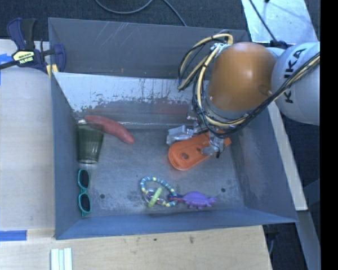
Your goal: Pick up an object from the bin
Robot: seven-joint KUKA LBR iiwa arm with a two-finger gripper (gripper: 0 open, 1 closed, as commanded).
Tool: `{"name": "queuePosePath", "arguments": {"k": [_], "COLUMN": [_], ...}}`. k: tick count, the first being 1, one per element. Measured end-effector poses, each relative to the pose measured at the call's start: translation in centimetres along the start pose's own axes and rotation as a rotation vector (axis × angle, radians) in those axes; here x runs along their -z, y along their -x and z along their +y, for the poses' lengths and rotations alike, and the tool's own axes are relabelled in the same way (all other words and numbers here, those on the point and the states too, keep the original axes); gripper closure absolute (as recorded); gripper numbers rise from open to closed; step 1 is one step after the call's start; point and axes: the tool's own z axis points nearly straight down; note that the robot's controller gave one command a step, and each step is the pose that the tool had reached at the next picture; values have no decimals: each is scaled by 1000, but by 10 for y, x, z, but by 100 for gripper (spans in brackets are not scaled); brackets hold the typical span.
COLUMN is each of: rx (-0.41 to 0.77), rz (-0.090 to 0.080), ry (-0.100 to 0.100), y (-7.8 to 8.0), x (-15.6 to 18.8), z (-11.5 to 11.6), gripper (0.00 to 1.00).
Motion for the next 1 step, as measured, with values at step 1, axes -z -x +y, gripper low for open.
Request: {"name": "queuePosePath", "arguments": {"k": [1], "rx": [71], "rz": [-1], "ry": [1], "y": [-3], "x": [-5], "z": [-2], "gripper": [0]}}
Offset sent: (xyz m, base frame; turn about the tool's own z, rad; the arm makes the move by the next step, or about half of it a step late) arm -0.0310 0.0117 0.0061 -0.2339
